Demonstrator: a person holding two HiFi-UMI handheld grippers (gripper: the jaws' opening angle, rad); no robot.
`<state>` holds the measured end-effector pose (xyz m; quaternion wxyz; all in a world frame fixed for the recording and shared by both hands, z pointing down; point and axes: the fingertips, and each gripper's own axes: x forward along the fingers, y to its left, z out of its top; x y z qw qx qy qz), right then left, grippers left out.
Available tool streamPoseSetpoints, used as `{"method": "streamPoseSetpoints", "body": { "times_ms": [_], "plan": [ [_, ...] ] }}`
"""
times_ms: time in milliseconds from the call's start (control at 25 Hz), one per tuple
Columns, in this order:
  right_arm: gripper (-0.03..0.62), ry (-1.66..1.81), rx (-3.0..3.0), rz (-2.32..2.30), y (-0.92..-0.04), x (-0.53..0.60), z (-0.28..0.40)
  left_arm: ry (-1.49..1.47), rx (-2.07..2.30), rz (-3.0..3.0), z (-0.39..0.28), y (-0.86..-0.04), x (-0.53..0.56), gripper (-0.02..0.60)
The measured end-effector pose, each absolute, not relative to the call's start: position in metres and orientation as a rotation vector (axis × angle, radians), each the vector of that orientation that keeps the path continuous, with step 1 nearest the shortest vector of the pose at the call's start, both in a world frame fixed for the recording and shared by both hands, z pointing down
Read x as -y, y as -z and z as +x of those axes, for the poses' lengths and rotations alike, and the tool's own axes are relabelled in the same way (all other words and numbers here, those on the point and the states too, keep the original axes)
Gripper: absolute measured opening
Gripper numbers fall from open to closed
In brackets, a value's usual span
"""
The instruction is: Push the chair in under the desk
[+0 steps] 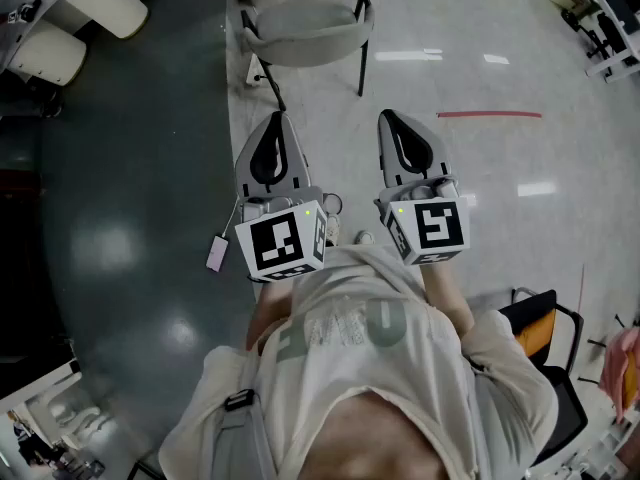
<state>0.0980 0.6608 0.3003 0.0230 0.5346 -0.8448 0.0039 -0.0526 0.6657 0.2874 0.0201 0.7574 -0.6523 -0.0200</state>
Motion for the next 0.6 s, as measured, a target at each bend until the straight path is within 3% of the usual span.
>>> {"method": "streamPoseSetpoints", "body": {
  "times_ms": [600],
  "plan": [
    [0.017,-0.038,2.591,1.655,-0.316,-0.640,0.060,0.061,1.990,2.336,-0.105,-0.305,-0.645,0.015]
  ]
}}
